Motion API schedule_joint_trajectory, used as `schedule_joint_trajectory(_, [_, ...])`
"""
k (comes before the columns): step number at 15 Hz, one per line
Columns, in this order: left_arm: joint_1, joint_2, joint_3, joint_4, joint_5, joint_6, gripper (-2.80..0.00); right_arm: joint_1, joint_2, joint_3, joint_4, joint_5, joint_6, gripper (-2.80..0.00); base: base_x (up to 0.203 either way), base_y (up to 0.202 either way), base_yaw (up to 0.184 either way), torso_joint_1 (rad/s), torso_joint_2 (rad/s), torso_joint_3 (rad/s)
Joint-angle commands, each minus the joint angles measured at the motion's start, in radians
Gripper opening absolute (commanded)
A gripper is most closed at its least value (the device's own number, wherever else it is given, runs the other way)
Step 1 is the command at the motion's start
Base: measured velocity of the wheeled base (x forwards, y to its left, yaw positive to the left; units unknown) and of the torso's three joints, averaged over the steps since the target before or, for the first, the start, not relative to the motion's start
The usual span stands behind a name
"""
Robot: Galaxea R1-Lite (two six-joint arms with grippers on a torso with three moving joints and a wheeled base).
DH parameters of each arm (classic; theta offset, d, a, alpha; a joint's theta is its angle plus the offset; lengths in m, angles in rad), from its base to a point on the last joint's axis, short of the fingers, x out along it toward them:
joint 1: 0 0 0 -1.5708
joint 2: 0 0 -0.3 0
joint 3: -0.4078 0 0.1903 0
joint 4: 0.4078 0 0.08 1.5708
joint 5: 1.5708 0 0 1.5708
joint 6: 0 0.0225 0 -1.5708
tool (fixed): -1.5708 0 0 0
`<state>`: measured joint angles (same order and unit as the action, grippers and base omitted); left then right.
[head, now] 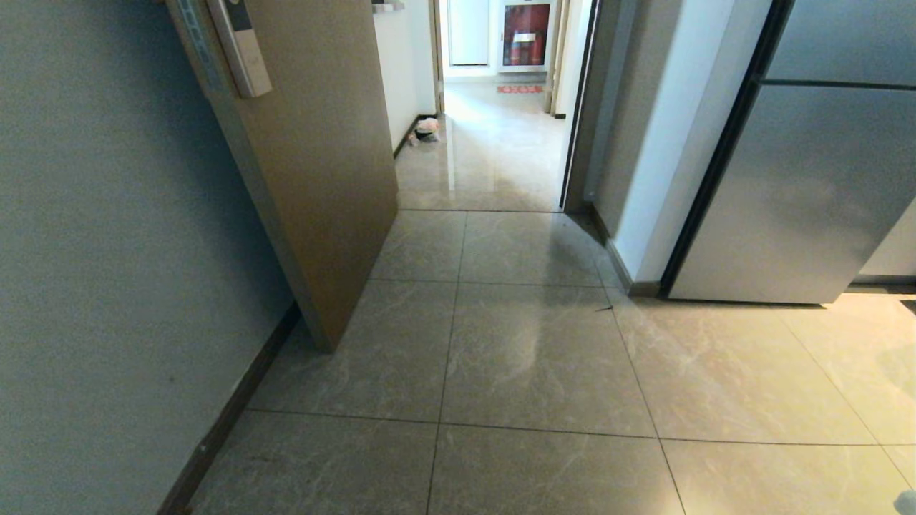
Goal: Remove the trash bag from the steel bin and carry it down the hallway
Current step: Put the trash bag at the door
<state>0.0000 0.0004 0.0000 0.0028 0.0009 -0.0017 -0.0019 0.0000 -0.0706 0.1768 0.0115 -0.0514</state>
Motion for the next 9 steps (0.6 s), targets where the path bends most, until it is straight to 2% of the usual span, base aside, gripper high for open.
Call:
schedule_joint_trajectory(1, [0.000, 0.000, 0.000, 0.000, 0.001, 0.000, -2.80, 0.000, 0.002, 0.000, 0.001, 0.001, -0.001, -2.80, 0.192, 0.000, 0.001, 0.001, 0.00, 0.001])
schedule_joint_trajectory(9, [0.000, 0.000, 0.000, 0.000, 0.001, -0.001, -2.80, 0.000, 0.002, 0.000, 0.003, 0.000, -0.001, -2.80, 0.191, 0.000, 0.001, 0.003, 0.00, 0.002])
